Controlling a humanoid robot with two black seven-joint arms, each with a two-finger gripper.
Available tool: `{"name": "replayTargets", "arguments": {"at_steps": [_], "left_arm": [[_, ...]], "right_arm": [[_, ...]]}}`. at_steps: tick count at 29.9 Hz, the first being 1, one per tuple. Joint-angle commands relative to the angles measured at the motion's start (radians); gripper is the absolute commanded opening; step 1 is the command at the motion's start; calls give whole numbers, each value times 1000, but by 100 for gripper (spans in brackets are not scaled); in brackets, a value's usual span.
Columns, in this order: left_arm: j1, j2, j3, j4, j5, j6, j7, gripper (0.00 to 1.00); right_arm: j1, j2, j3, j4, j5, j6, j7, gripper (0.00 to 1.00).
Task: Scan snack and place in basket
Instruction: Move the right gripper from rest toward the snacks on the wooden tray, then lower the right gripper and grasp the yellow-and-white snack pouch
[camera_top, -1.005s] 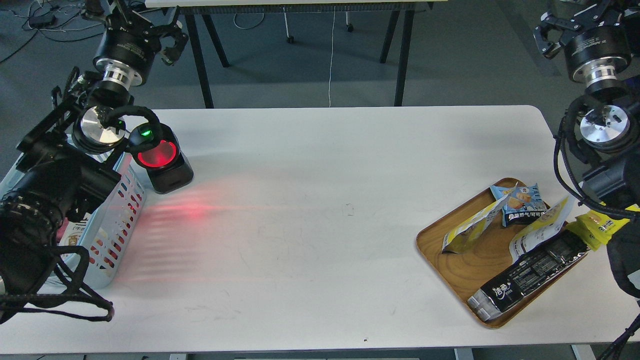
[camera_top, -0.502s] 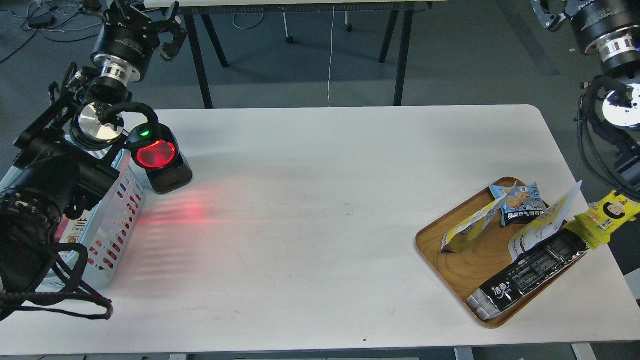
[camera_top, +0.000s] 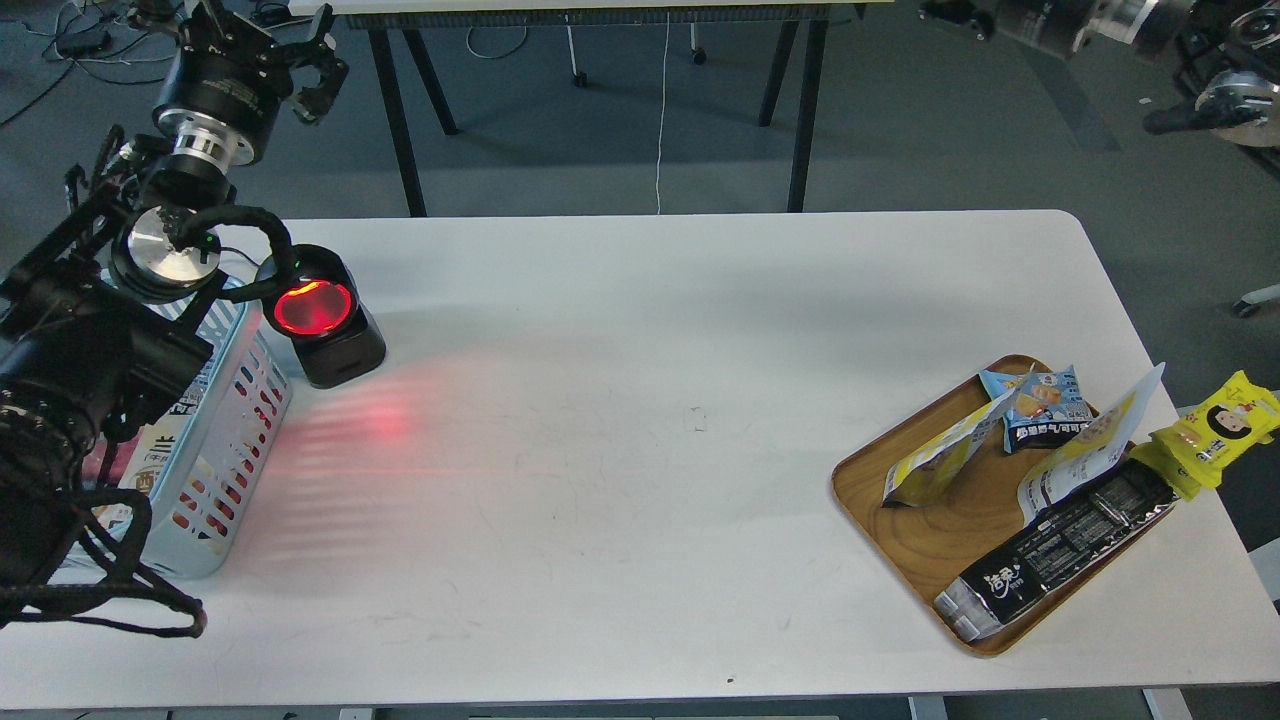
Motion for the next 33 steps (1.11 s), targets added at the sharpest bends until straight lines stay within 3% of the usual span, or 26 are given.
{"name": "replayTargets", "arguments": {"at_steps": [1,7,19,33], "left_arm": [[12,2,0,-6,0,0,0,100],[18,2,-1,-6,0,0,-1,100],[13,1,-1,-6,0,0,-6,100],[15,1,-1,-6,0,0,-6,100]], "right_arm": [[135,-12,-164,95,-133,0,0,100],[296,-12,-376,260,-365,-58,0,100],[378,-29,-603,523,-882,-183,0,97],[390,-151,-795,763,-1163,-237,0,96]]}}
